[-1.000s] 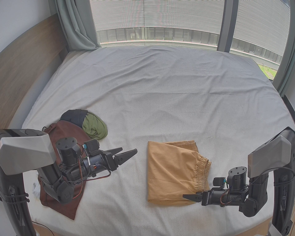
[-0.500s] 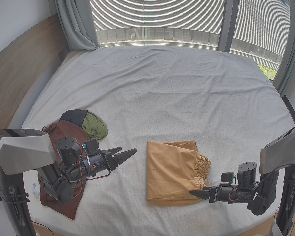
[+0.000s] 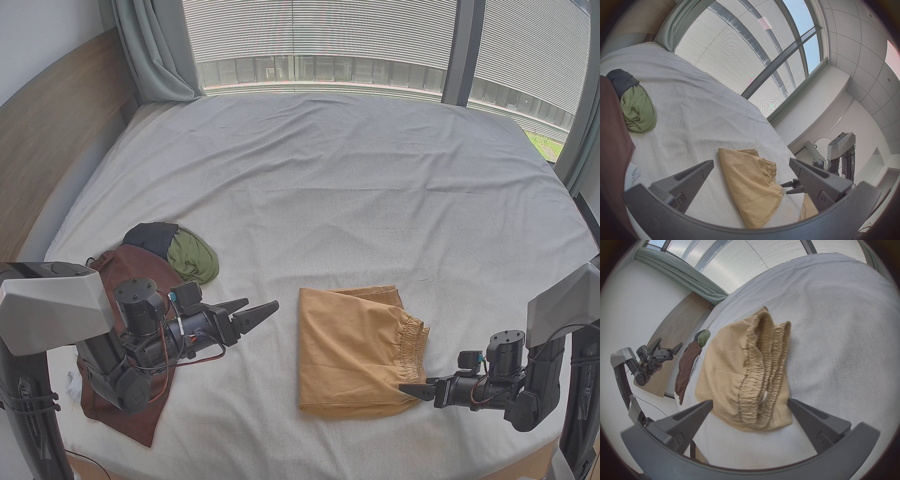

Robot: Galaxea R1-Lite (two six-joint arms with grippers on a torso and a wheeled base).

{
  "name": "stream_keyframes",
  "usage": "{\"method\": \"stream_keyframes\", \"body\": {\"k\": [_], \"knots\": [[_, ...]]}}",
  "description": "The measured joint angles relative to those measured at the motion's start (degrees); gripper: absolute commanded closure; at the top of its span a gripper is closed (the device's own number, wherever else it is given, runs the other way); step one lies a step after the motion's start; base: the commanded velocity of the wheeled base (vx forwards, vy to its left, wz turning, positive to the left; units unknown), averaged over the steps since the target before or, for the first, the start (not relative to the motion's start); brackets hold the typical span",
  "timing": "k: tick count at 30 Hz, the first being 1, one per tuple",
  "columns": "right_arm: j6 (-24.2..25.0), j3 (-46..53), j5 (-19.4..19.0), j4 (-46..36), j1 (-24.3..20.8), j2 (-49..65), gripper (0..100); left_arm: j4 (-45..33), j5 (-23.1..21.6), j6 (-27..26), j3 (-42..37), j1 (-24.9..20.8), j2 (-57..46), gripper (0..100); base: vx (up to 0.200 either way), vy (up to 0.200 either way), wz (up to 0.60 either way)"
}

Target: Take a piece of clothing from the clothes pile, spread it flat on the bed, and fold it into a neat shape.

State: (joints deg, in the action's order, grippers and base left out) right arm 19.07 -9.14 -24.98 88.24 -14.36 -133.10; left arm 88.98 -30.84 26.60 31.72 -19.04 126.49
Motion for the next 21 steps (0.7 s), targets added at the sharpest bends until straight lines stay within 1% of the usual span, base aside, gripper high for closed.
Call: {"method": "stream_keyframes", "body": {"k": [8, 13, 18, 21], "knots": [[0.00, -2.18, -0.20, 0.17, 1.94, -4.63, 0, 0.00, 0.00, 0.02, -0.05, 0.00, 0.09, 0, 0.000, 0.000, 0.00], [1.23, -3.23, -0.23, 0.33, 1.74, -6.31, 0, -0.02, 0.00, 0.06, -0.09, 0.05, 0.13, 0, 0.000, 0.000, 0.00], [6.02, -4.63, 0.16, 0.44, 0.39, -7.36, 0, 0.00, -0.05, 0.09, -0.06, 0.20, 0.16, 0, 0.000, 0.000, 0.00], [10.48, -5.51, 0.21, 0.41, -0.94, -7.40, 0, 0.00, -0.06, 0.11, -0.02, 0.33, 0.20, 0, 0.000, 0.000, 0.00]]}}
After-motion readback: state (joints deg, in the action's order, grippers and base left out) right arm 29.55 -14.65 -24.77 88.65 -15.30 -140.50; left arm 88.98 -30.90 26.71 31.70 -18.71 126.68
